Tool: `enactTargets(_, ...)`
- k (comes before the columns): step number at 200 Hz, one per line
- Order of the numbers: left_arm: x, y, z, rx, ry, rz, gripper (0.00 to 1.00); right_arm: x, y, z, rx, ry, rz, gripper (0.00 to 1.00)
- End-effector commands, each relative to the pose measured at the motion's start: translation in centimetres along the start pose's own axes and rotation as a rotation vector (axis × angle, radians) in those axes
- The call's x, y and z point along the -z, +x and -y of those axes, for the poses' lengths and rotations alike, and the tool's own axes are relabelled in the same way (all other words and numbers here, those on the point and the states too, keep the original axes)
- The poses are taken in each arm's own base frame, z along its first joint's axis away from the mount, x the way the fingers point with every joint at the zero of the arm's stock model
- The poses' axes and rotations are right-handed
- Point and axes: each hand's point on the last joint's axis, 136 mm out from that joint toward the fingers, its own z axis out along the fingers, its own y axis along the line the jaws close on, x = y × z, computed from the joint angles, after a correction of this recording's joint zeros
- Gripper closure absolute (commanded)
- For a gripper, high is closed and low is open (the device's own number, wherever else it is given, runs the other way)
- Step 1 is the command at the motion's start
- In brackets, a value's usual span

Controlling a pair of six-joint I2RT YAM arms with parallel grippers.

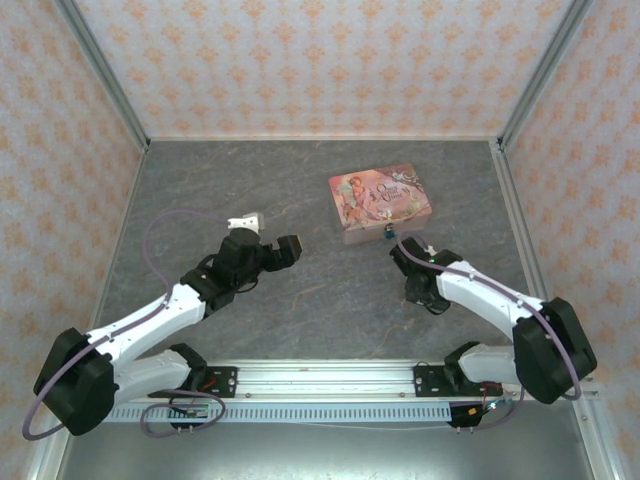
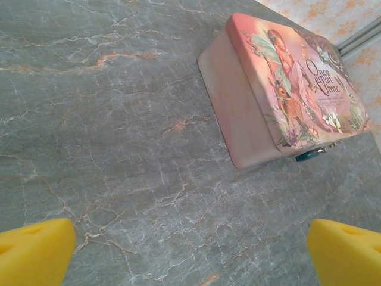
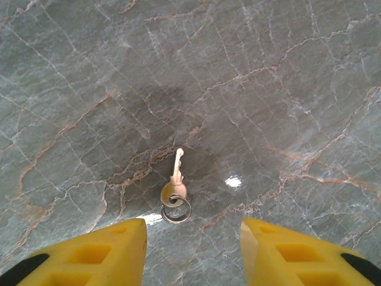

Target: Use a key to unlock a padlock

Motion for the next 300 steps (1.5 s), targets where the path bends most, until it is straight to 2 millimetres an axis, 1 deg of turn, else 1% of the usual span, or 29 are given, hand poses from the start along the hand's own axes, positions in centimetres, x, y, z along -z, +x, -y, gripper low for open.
enactTargets(1, 0.0, -1.3, 1.0, -0.004, 0.018, 0.043, 0.00, 0.0, -0.7, -0.1, 0.010, 0.043, 0.029, 0.56)
enactTargets(52, 0.1, -1.2, 0.6, -0.009, 0.003, 0.040, 0.00, -1.1, -0.6, -0.6, 0.027, 0.061, 0.013, 0.61)
enactTargets(96, 0.5, -1.4, 0.6, -0.014, -0.003, 0.047, 0.00, -2.2, 0.3, -1.2, 0.031, 0.046, -0.027, 0.65)
enactTargets(137, 0.7, -1.5, 0.6, -0.015, -0.006, 0.049, 0.00, -2.3, 0.5, -1.3, 0.040, 0.047, -0.040, 0.69)
enactTargets(158, 0.8, -1.6, 0.5, -0.020, -0.012, 0.052, 0.00, -2.7, 1.0, -1.2, 0.048, 0.062, -0.066, 0.70)
enactTargets(219, 1.1, -1.6, 0.2, -0.034, -0.026, 0.053, 0.00, -2.8, 1.0, -0.8, 0.059, 0.094, -0.076, 0.72)
enactTargets(234, 1.1, -1.7, 0.3, -0.037, -0.028, 0.055, 0.00, -2.8, 1.0, -0.9, 0.064, 0.095, -0.079, 0.75)
enactTargets(276, 1.2, -1.8, 0.2, -0.046, -0.035, 0.055, 0.00, -2.9, 0.9, -1.1, 0.079, 0.091, -0.086, 0.88)
enactTargets(300, 1.3, -1.8, 0.1, -0.048, -0.039, 0.057, 0.00, -2.8, 0.8, -1.4, 0.084, 0.073, -0.080, 0.92)
